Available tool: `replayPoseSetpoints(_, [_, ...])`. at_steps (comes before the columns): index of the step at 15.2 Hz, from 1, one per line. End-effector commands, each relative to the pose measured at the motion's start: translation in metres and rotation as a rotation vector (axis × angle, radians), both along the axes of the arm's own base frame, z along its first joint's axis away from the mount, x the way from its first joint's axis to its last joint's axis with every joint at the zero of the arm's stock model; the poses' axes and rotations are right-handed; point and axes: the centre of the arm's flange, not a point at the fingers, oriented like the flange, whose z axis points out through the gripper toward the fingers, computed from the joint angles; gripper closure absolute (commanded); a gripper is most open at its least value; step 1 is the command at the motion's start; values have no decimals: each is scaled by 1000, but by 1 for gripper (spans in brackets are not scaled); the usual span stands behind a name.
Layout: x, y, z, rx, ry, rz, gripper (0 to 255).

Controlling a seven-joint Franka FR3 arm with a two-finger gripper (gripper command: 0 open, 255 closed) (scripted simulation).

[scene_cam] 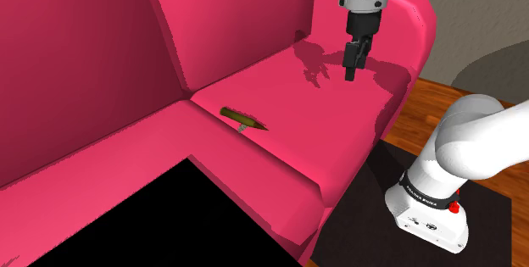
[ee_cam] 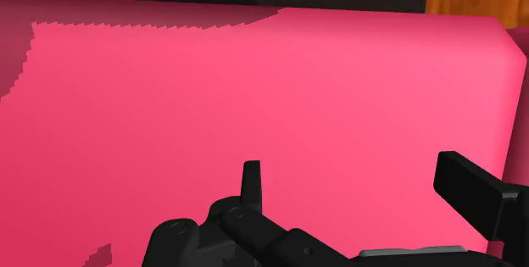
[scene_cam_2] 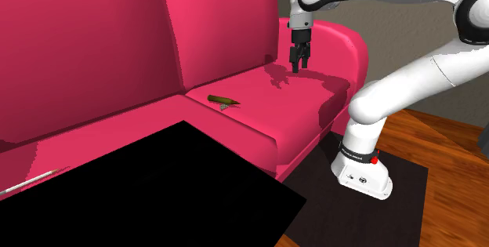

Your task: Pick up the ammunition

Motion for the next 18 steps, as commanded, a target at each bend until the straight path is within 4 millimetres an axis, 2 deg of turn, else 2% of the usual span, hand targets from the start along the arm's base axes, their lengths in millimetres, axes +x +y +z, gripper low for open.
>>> replayPoseSetpoints(1, [0,0,0,0,0,0,0])
replayPoseSetpoints(18, [138,194,-43,-126,25,-35,0])
